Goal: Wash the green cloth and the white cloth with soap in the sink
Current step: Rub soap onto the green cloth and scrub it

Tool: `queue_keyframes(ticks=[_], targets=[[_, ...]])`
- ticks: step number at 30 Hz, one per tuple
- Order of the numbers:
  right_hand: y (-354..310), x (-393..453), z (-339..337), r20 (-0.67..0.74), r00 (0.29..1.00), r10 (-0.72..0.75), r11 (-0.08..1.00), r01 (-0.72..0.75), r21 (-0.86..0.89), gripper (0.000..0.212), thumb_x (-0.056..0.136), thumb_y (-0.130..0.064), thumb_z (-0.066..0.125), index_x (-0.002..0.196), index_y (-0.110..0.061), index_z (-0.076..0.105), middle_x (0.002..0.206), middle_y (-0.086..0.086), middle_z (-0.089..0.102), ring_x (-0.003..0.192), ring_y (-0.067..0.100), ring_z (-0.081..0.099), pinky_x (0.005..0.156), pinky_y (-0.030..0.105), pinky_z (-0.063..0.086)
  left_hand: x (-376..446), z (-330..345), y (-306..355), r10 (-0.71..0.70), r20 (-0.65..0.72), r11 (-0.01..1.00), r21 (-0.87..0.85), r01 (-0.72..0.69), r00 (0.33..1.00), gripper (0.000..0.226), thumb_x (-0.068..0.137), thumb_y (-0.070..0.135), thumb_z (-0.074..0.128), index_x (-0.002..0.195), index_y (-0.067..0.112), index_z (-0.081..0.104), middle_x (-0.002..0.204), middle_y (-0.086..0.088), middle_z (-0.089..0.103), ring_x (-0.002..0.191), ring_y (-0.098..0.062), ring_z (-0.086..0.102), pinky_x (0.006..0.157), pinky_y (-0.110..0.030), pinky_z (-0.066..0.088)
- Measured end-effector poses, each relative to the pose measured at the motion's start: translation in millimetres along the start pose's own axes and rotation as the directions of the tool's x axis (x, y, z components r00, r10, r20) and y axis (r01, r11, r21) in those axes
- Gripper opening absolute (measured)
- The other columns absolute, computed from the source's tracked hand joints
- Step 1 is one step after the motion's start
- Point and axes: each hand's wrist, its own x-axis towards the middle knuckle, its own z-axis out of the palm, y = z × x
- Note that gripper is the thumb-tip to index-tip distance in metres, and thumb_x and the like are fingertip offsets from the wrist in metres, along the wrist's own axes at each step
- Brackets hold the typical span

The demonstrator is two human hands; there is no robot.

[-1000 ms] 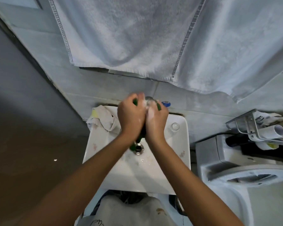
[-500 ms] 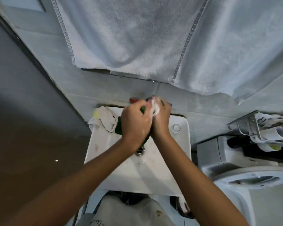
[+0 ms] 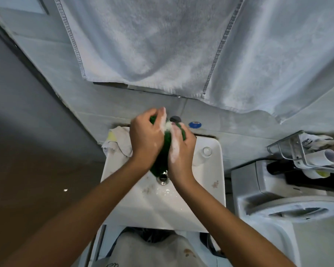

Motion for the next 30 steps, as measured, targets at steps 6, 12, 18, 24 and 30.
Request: queue_keyframes(ticks=[6,12,18,24,30], targets=[[3,37,-3,-0.110,0.991,0.071,0.997,-0.072,0.002,0.035,0.095,-0.008,0.051,0.062,-0.016,0.046,0.051,-0.011,0.045,0.053,0.007,0.041,0.058,0.028,0.036,-29,5,5,0.111,0.100,0.992,0.052,-0.116,0.989,0.040,0.089,0.041,0.044,0.070,0.010,0.060,0.060,-0.002,0.059,0.058,-0.022,0.057,0.057,-0.042,0.048],[6,7,-5,0.021,0.999,0.031,0.997,-0.029,-0.067,0.029,0.092,-0.005,0.051,0.065,-0.016,0.050,0.061,-0.007,0.051,0.061,0.009,0.047,0.061,0.026,0.040,-2,5,-8,-0.056,0.021,0.997,0.047,0.055,0.998,0.040,0.092,0.034,0.051,0.057,0.014,0.047,0.051,0.001,0.048,0.053,-0.020,0.045,0.057,-0.043,0.043],[11,11,-4,-0.105,0.988,0.114,0.993,-0.110,0.039,0.020,0.084,-0.015,0.052,0.064,-0.014,0.056,0.062,-0.001,0.053,0.063,0.013,0.048,0.063,0.031,0.042,-16,10,-3,-0.038,0.098,0.999,0.030,0.036,0.994,0.036,0.092,0.033,0.052,0.061,0.015,0.051,0.054,0.000,0.054,0.053,-0.021,0.053,0.054,-0.034,0.045],[4,30,-11,-0.116,0.987,0.112,0.994,-0.110,0.024,0.034,0.093,-0.006,0.055,0.061,-0.016,0.049,0.052,-0.010,0.048,0.054,0.010,0.045,0.056,0.025,0.039,-32,13,3,0.008,0.105,1.000,0.025,-0.010,0.994,0.035,0.093,0.033,0.052,0.065,0.013,0.051,0.056,0.003,0.055,0.054,-0.013,0.053,0.054,-0.032,0.047],[5,1,-17,0.035,0.998,0.049,0.992,-0.045,-0.119,0.021,0.096,-0.011,0.049,0.077,-0.011,0.057,0.070,0.002,0.058,0.070,0.008,0.054,0.069,0.028,0.045,-8,4,-11,0.018,0.094,1.000,0.020,-0.020,0.995,0.037,0.088,0.041,0.051,0.057,0.023,0.043,0.051,0.005,0.045,0.051,-0.014,0.043,0.053,-0.031,0.038]])
